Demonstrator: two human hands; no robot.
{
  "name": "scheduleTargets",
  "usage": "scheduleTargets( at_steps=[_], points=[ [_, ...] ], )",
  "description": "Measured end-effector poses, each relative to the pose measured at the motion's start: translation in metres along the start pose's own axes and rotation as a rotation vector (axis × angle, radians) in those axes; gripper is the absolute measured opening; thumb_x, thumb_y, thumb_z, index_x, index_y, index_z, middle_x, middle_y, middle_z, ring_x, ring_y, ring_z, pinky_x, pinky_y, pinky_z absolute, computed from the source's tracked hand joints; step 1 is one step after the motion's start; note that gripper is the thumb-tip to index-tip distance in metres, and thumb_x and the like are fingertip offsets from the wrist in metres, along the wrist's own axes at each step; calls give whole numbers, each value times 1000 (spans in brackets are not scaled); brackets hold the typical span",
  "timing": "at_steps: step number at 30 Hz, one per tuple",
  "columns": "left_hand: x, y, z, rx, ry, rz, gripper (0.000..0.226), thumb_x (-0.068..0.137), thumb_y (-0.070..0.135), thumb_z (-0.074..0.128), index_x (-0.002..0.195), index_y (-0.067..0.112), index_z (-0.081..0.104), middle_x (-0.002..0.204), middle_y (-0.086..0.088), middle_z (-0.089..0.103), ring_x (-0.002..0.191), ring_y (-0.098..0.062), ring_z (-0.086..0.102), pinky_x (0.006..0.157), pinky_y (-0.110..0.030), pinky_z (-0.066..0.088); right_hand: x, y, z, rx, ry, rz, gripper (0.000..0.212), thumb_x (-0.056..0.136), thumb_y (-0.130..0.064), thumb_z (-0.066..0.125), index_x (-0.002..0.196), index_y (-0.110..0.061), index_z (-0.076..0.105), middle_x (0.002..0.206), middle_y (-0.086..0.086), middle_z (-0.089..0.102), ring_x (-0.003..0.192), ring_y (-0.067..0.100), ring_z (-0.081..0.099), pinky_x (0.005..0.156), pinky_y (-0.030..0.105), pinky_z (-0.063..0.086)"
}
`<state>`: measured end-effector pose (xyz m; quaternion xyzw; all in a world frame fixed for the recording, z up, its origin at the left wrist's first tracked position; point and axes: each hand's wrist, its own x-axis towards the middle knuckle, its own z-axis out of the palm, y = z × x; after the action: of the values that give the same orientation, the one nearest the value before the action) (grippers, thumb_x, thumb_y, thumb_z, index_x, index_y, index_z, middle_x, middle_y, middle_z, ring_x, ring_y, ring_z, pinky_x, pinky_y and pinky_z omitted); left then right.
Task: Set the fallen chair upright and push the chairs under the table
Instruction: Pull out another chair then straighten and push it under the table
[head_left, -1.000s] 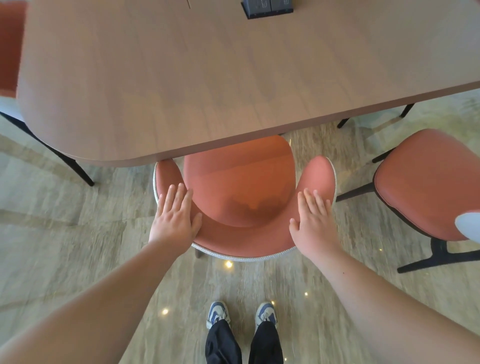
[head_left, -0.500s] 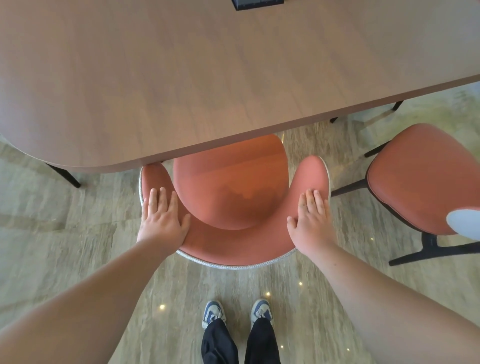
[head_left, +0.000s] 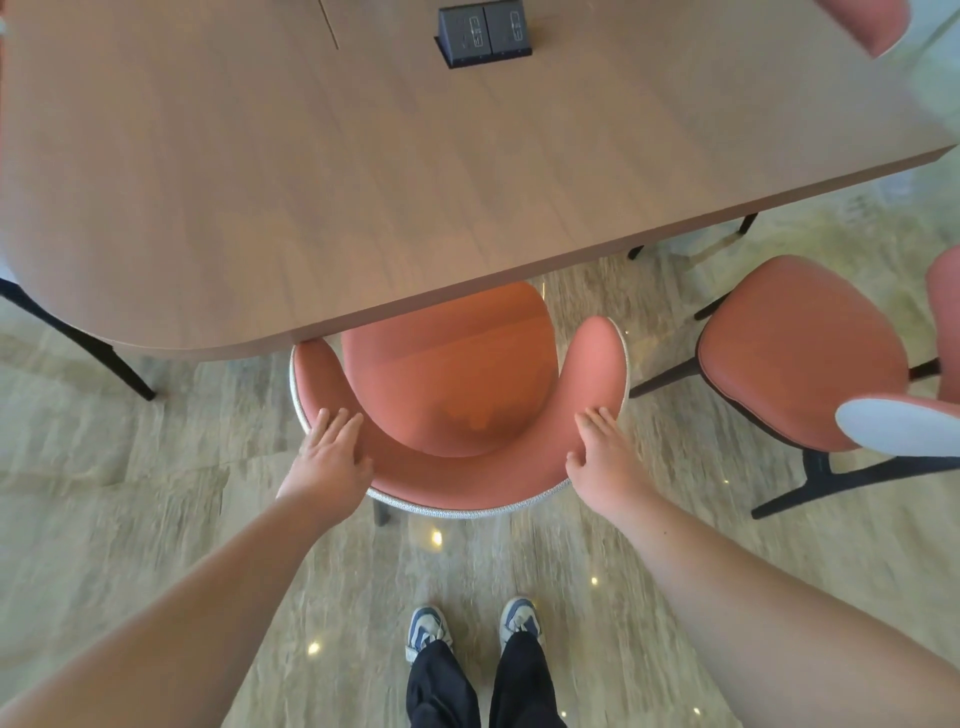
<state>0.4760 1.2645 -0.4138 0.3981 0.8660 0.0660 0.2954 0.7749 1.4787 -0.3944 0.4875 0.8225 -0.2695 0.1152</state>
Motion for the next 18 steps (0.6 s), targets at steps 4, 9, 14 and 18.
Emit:
scheduleTargets(
  at_steps=[4,9,14,18],
  points=[
    [-36,3,-5,-54,-73,14,69,104,27,50,165,16,18,175,-6,8,160,-21,-4,128,-43,13,-42,-18,5,101,-7,30,61,103,-18,43,159,-9,23,169,5,19,157,17,6,124,34,14],
    [-66,22,-28,-226,-38,-2,65,103,18,52,163,16,26,173,-5,17,160,-19,6,127,-42,17,-79,-44,-11,285,61,63,61,100,-18,48,157,-16,29,165,4,28,149,20,31,116,38,36],
    [-89,28,-51,-322,0,-65,60,101,21,49,159,27,31,165,-3,36,129,-36,58,93,-47,55,-107,-64,-31,385,113,108,58,98,-23,47,154,-28,34,123,0,59,75,9,64,62,28,51],
    [-105,20,-62,-348,31,-78,57,102,24,48,156,33,32,158,-5,46,86,-21,63,56,-27,44,-128,-74,-43,441,148,95,57,97,-22,46,152,-33,36,116,0,67,60,8,63,52,25,46]
  ],
)
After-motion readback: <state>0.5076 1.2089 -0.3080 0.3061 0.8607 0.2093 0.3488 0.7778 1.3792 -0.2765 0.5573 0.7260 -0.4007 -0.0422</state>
